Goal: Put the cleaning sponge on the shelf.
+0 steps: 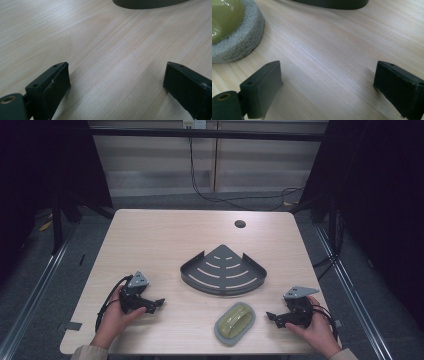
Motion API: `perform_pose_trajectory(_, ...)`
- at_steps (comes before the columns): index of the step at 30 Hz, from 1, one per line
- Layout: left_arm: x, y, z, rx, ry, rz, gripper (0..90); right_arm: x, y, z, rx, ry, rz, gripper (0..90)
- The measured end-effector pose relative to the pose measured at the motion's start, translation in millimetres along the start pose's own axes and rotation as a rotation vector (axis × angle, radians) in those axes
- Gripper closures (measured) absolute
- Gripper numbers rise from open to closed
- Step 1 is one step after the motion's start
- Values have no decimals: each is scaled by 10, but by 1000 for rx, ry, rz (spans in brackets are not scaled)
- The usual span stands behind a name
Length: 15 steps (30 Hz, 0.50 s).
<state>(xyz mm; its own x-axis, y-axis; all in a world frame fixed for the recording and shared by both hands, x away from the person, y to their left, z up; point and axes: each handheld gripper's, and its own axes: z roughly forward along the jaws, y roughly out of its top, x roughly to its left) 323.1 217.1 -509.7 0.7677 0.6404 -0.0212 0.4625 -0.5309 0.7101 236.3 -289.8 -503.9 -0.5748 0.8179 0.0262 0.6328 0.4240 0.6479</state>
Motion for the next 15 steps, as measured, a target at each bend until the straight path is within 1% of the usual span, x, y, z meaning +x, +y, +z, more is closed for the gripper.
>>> perform_pose_trajectory(1, -1, 0, 0, 0, 0, -1, 63, -5, 6, 3, 3, -5, -7, 72)
perform_pose_trajectory(3, -1, -1, 0, 0, 0, -1, 63, -6, 19, 5, 13, 1, -6, 73)
perform_pose_trajectory(4, -1, 0, 0, 0, 0, -1, 63, -8, 38, 3, 30, 0, -10, 73)
perform_pose_trajectory(7, -1, 0, 0, 0, 0, -1, 62, -21, 97, -1, 90, 16, -28, 72)
perform_pose_trajectory(9, 1, 0, 0, 0, -1, 1, 63, -25, 100, -4, 95, 24, -34, 79)
perform_pose_trajectory(11, 2, 0, 0, 0, -4, 0, 62, -36, 122, -25, 113, 43, -54, 143)
perform_pose_trajectory(13, 1, -1, 0, 0, -3, -1, 62, -41, 159, -52, 120, 81, -61, 149)
perform_pose_trajectory(14, 2, 0, 0, 0, -4, 0, 62, -34, 188, -74, 110, 85, -82, 149)
perform_pose_trajectory(15, 1, 0, 0, 0, -3, 0, 62, -27, 212, -94, 108, 86, -89, 150)
